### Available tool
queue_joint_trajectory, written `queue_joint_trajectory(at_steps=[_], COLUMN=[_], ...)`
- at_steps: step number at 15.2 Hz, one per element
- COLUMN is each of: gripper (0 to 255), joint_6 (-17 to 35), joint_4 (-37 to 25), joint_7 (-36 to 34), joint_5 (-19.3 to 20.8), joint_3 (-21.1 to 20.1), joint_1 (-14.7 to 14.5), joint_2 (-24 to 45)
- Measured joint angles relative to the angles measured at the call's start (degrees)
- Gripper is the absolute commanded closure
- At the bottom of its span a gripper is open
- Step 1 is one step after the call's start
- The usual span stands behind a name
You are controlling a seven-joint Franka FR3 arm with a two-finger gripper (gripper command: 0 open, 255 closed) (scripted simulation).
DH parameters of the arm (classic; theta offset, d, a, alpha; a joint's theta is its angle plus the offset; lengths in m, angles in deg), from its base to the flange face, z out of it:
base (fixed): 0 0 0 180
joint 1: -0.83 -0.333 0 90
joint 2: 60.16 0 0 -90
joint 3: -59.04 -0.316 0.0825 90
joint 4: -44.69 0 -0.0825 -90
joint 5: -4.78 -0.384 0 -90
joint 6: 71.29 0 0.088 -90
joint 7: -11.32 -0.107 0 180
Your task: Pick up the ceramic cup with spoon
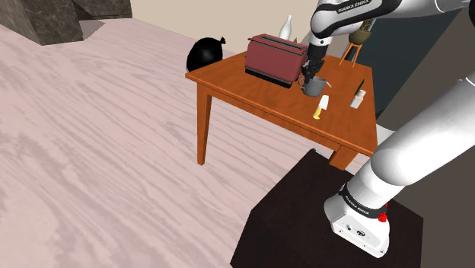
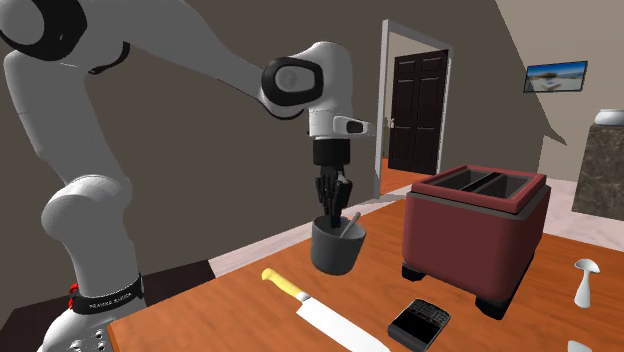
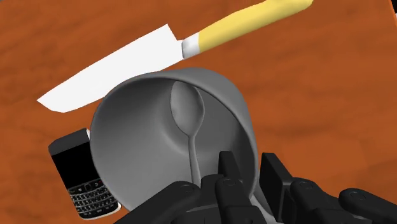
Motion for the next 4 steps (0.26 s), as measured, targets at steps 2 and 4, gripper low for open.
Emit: queue_joint_trajectory(at_steps=[2,4], gripper=[255,255], joint_6=[-1.52,-2.72], joint_4=[-1.13,-1.9], joint_7=[0.14,0.25], joint_5=[-0.06,-0.05], joint_3=[-0.14,-0.25], joint_1=[-0.07,-0.1], joint_2=[-0.39,-0.85])
